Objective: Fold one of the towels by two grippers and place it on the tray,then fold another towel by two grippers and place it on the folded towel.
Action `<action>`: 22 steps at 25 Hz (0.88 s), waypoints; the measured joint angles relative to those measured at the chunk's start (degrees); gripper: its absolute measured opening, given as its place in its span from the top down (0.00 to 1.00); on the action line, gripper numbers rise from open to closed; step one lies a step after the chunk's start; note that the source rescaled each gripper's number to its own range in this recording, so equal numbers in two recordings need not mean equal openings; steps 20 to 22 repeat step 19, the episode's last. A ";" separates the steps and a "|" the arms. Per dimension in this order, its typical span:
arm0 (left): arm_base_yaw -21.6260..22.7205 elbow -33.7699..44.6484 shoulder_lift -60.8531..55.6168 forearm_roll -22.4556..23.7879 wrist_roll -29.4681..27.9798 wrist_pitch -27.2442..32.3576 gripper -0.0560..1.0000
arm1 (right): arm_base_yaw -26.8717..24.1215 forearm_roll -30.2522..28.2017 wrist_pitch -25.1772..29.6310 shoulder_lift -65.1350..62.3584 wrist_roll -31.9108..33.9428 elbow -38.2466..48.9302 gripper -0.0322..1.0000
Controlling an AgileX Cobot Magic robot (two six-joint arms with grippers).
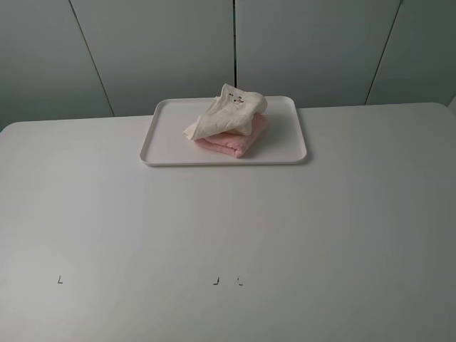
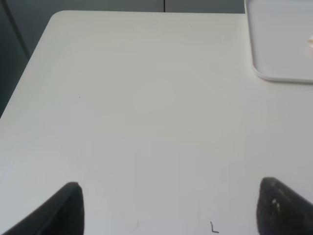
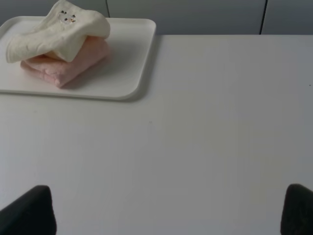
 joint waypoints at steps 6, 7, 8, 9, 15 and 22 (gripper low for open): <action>0.00 0.00 0.00 -0.11 0.00 0.00 0.08 | 0.00 0.00 0.00 0.00 0.00 0.00 0.00; 0.00 0.00 0.00 -0.11 0.00 0.00 0.08 | 0.00 0.00 0.00 0.00 0.00 0.00 0.00; 0.00 0.00 0.00 -0.11 0.00 0.00 0.08 | 0.00 0.00 0.00 0.00 0.00 0.00 0.00; 0.00 0.00 0.00 -0.11 0.00 0.00 0.08 | 0.00 0.00 0.00 0.00 0.00 0.00 0.00; 0.00 0.00 0.00 -0.11 0.00 0.00 0.08 | 0.00 0.00 0.00 0.00 0.00 0.00 0.00; 0.00 0.00 0.00 -0.11 0.00 0.00 0.08 | 0.00 0.00 0.00 0.00 0.00 0.00 0.00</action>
